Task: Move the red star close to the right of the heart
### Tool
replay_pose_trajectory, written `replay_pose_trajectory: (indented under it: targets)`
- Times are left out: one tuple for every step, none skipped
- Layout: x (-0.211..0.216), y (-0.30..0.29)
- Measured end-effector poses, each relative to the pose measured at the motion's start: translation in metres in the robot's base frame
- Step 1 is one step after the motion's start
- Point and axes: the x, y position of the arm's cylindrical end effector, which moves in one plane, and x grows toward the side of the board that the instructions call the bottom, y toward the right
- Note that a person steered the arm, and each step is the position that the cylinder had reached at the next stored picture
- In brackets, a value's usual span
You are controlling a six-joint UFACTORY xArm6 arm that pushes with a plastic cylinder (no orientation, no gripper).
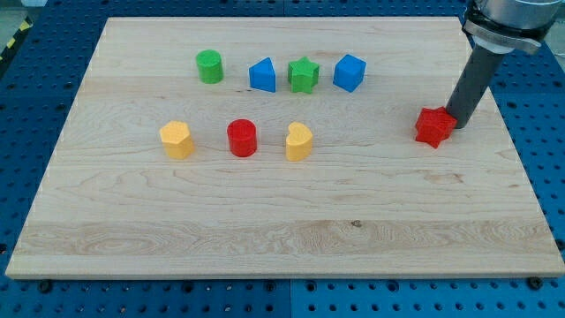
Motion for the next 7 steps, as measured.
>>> replay_pose_trajectory:
  targets:
    - [0.016,-0.001]
    - [0.026,-0.002]
    - [0.026,-0.011]
    - [0.025,-0.028]
    - [0.018,-0.043]
    - [0.0,-0.059]
    - [-0.004,-0.067]
